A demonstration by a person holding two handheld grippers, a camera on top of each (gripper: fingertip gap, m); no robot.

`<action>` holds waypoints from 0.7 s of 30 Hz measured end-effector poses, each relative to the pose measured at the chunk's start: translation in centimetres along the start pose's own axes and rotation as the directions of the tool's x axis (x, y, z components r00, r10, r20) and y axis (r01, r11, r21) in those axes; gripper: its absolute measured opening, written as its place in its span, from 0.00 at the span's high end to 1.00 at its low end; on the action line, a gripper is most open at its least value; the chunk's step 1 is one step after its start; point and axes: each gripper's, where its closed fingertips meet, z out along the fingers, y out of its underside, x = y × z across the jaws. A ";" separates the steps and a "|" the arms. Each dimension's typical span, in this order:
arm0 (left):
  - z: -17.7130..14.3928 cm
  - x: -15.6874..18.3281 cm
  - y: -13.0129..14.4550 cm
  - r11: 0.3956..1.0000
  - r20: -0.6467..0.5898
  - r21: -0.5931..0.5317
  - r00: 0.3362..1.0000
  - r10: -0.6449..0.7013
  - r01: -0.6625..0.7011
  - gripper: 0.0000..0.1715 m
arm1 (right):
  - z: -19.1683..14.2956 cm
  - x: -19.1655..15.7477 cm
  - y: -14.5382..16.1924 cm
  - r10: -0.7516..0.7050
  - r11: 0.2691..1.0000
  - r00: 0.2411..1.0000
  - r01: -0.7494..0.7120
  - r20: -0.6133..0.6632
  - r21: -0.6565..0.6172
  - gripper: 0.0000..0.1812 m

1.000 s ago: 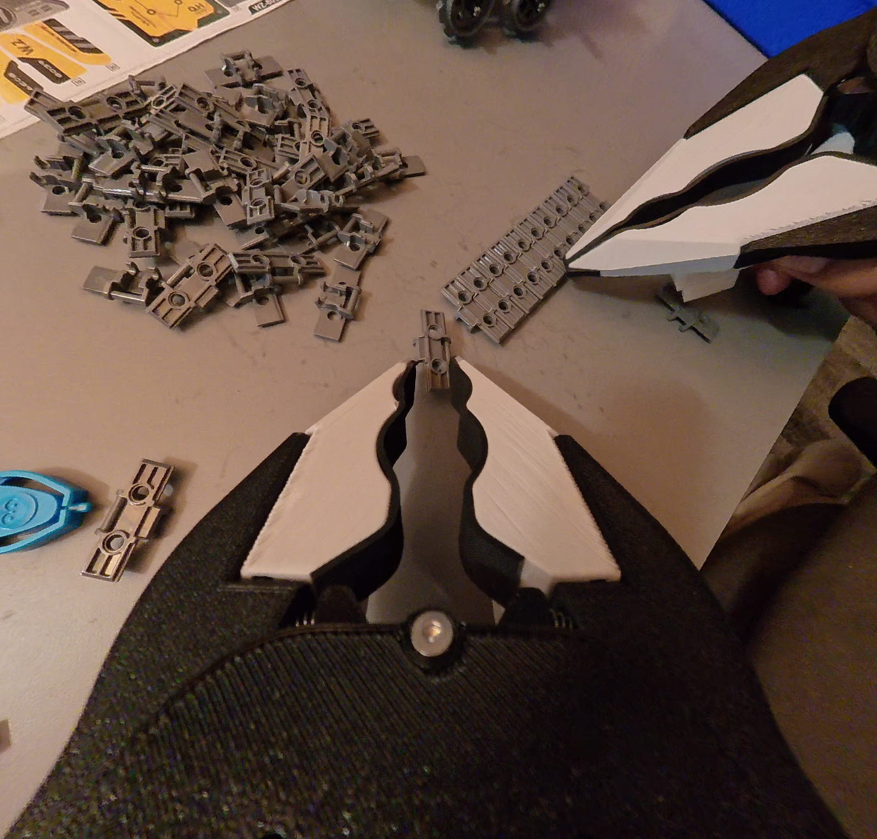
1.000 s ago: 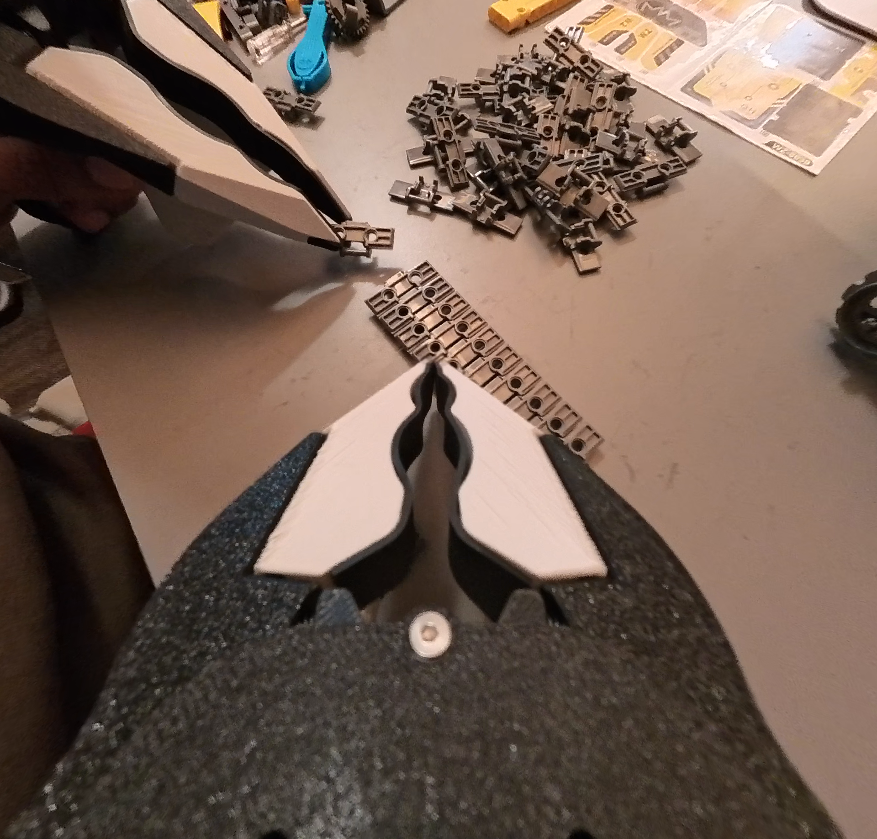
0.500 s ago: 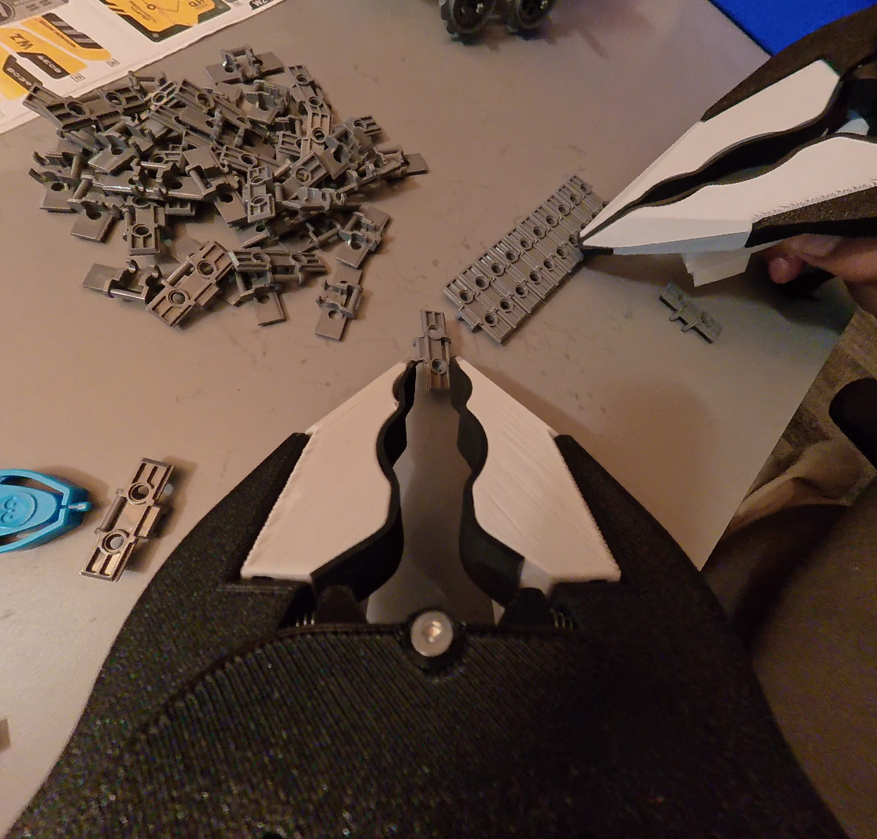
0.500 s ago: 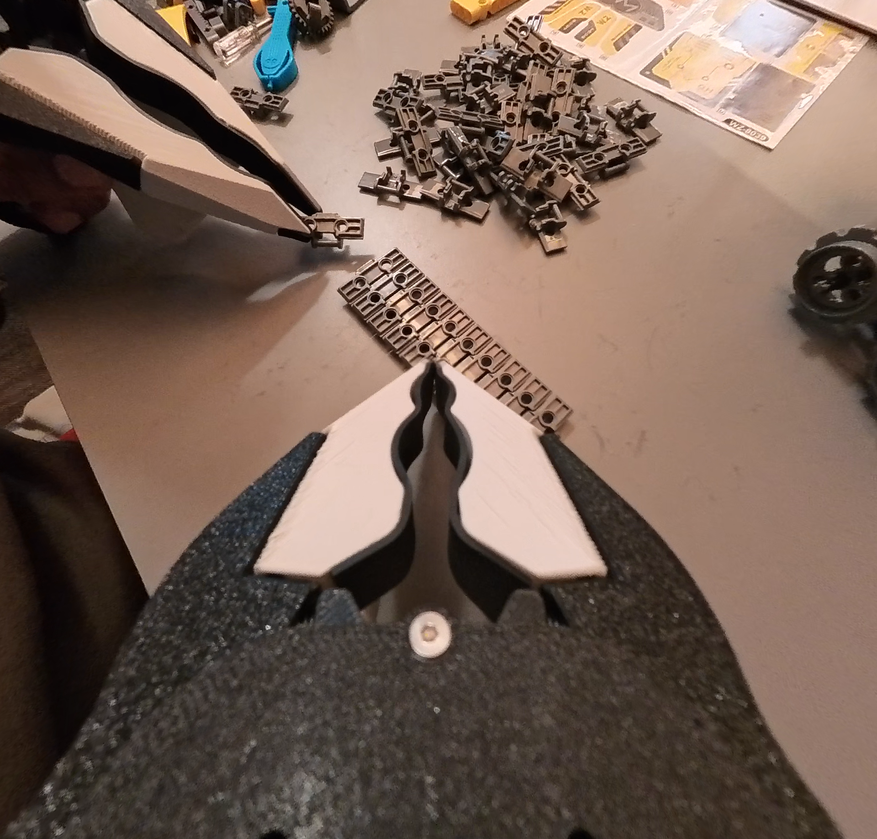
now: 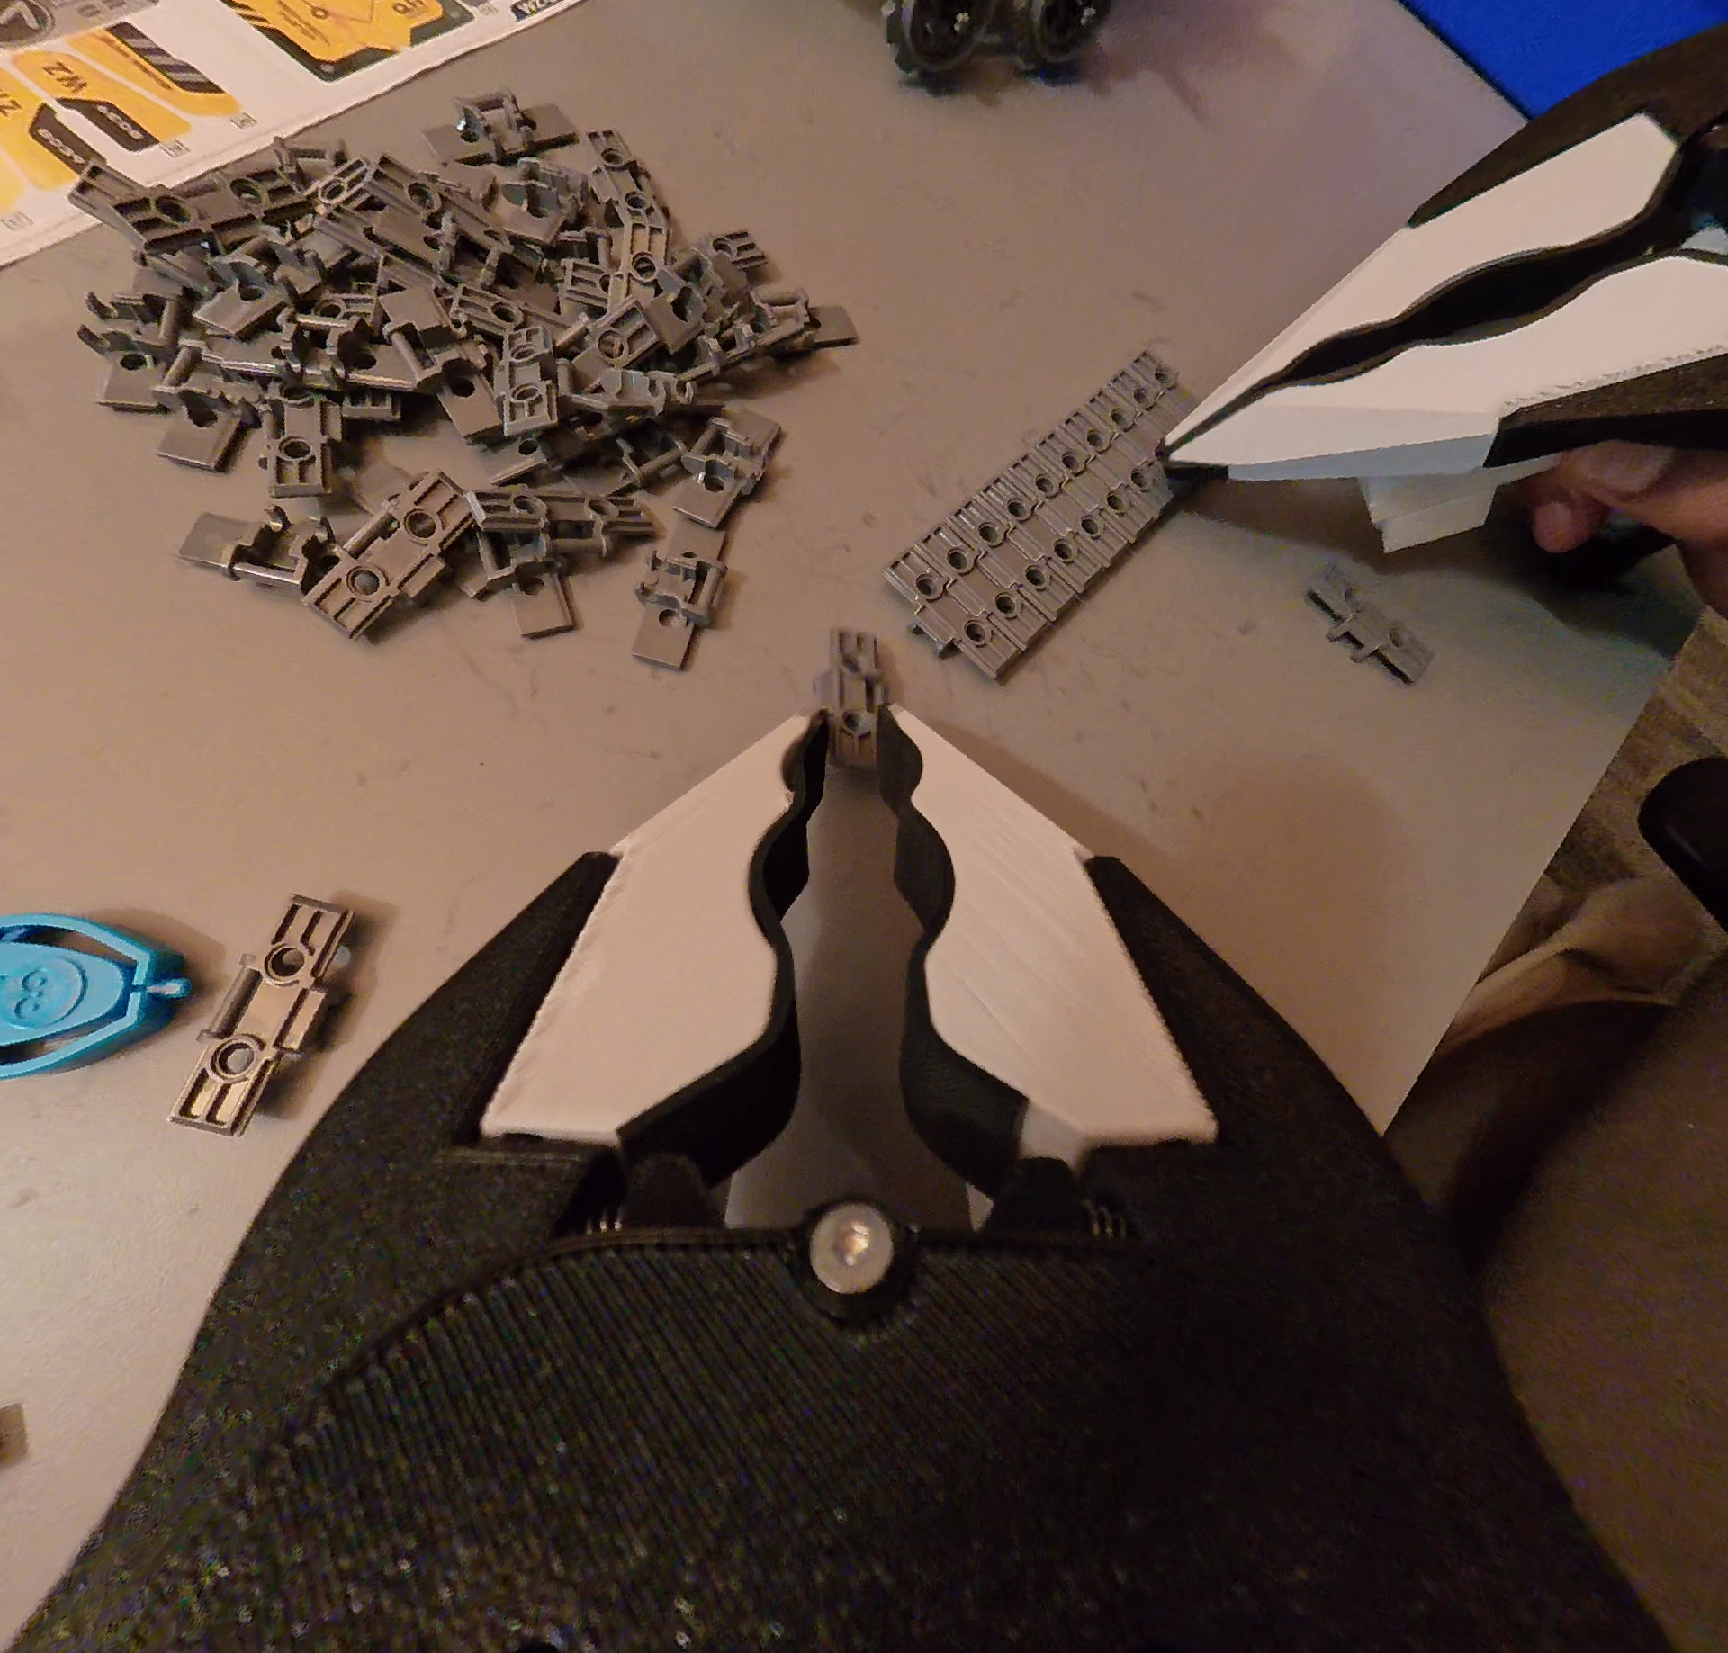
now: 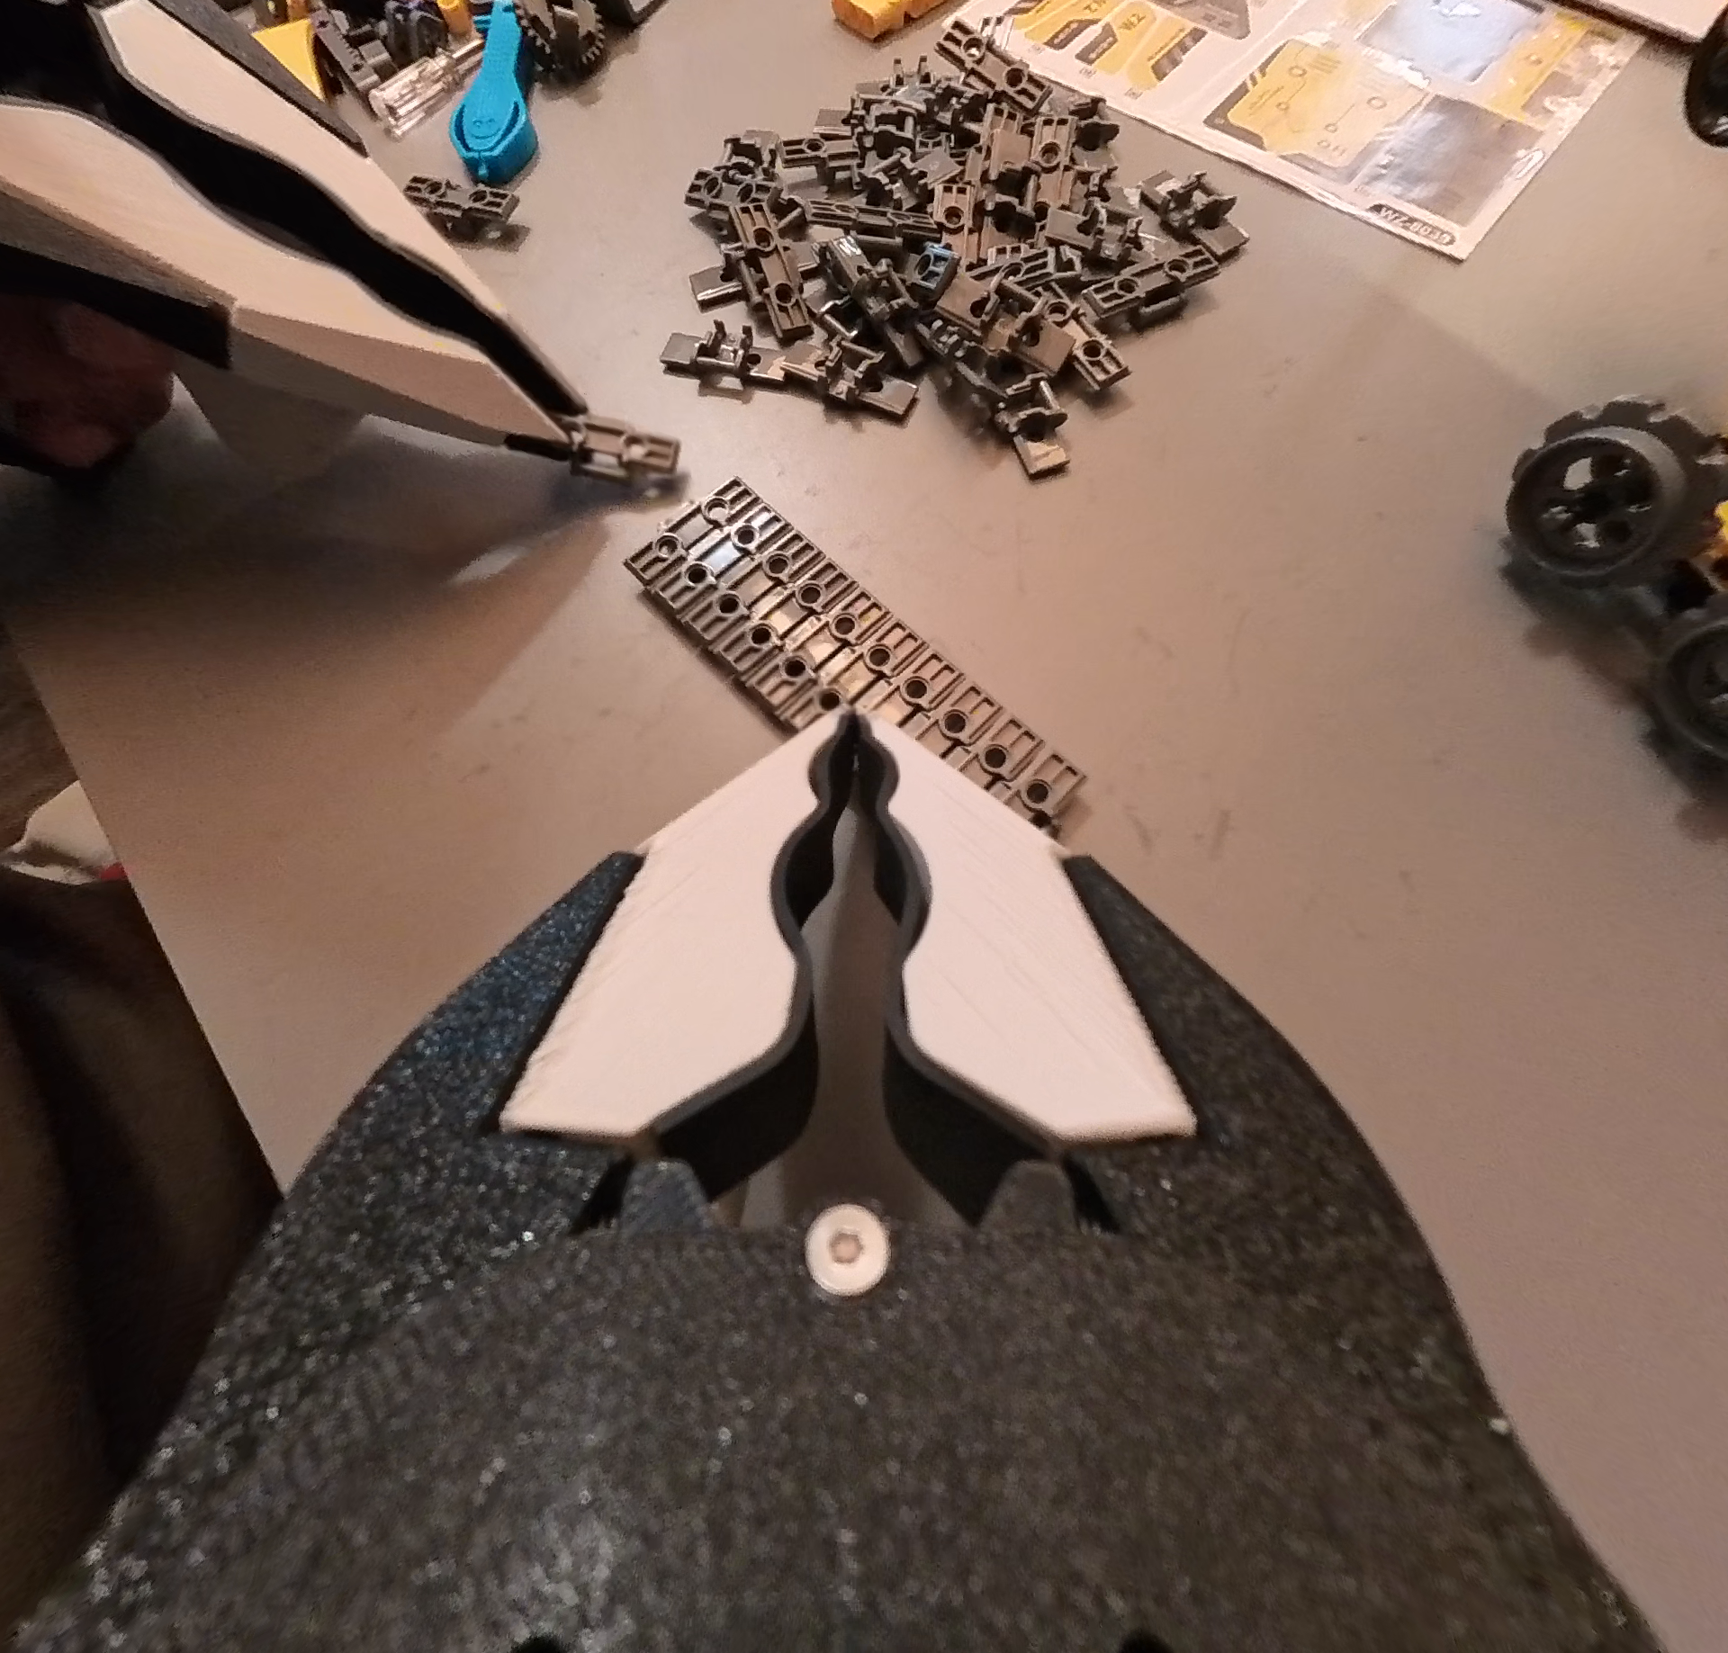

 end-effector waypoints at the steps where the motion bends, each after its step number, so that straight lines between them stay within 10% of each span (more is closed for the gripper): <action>1: 0.0 0.0 0.0 1.000 0.000 0.001 1.000 0.000 0.000 0.96 | -0.1 0.2 0.1 0.001 1.000 1.000 -0.001 -0.007 -0.002 1.00; 21: 0.1 0.1 0.0 1.000 -0.007 -0.006 1.000 -0.001 0.001 0.96 | -1.2 1.4 0.6 0.045 0.999 0.998 -0.044 -0.045 0.016 1.00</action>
